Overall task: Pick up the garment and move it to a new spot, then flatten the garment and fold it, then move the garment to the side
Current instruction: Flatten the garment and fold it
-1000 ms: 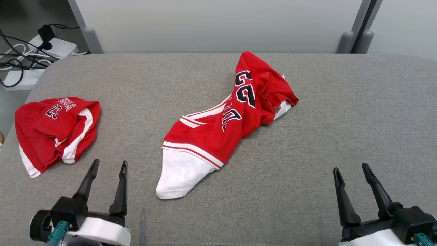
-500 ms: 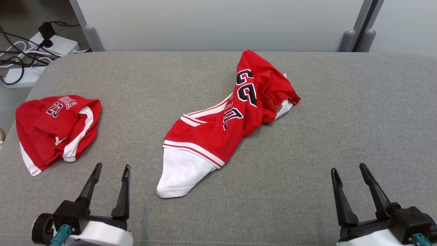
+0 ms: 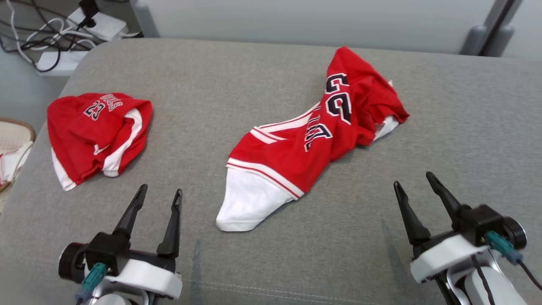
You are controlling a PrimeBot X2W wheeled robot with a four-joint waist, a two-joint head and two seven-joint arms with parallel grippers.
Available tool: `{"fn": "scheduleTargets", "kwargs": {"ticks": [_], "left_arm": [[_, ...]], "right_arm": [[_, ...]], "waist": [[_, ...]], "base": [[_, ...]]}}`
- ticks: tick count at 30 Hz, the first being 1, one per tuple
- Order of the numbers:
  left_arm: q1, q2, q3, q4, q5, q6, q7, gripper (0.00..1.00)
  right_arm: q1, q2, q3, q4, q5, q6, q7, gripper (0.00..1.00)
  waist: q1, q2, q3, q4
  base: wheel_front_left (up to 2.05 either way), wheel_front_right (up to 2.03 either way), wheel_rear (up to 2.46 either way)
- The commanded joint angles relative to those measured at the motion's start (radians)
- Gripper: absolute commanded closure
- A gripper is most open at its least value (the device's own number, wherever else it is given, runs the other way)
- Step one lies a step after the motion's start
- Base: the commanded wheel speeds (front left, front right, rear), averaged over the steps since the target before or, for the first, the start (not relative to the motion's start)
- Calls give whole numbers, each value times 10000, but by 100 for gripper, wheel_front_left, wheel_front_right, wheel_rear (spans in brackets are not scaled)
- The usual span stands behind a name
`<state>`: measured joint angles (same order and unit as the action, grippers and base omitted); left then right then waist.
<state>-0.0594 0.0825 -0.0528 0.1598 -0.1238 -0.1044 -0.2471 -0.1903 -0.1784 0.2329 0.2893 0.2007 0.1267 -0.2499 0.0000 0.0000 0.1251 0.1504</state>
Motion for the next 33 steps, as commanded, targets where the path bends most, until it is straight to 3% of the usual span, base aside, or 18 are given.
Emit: {"fn": "scheduleTargets", "kwargs": {"ticks": [1, 9, 16, 22, 23, 24, 25, 26, 33], "left_arm": [[-501, 98, 268, -203, -23, 49, -59, 0], [-1325, -138, -353, 312, -207, -14, -134, 0], [-1886, -258, -730, 369, -397, -68, -144, 0], [-2026, -298, -838, 425, -469, -85, -145, 0], [-2039, -301, -838, 427, -472, -87, -145, 0], [-2053, -304, -851, 440, -473, -90, -145, 0], [-2067, -307, -865, 449, -469, -92, -146, 0], [-2078, -309, -875, 454, -463, -94, -146, 0], [-2115, -318, -895, 467, -451, -90, -146, 0]], "right_arm": [[-406, -86, 309, -88, 167, 40, -35, 0], [-2648, -764, 1802, 2664, 745, 40, -25, 0], [-4009, -840, 2531, 4630, 1067, 40, -73, 0], [-4837, -710, 2952, 5722, 1214, 40, -107, 0], [-4944, -665, 3003, 5887, 1244, 40, -109, 48], [-5051, -647, 3061, 6021, 1240, 40, -111, 63], [-5136, -631, 3099, 6111, 1257, 40, -113, 87], [-5215, -625, 3116, 6151, 1296, 40, -114, 100], [-5185, -884, 3427, 5840, 1381, 40, -116, 100]], "waist": [[0, 0, 268, 299], [0, 0, 1087, 1358], [0, 0, 1616, 2050], [0, 0, 1780, 2208], [0, 0, 1806, 2202], [0, 0, 1816, 2199], [0, 0, 1818, 2196], [0, 0, 1825, 2182], [0, 0, 1778, 2010]], "base": [[0, 0, 0], [0, 0, 0], [0, 0, 0], [0, 0, 0], [0, 0, 0], [0, 0, 0], [0, 0, 0], [0, 0, 0], [0, 0, 0]]}}
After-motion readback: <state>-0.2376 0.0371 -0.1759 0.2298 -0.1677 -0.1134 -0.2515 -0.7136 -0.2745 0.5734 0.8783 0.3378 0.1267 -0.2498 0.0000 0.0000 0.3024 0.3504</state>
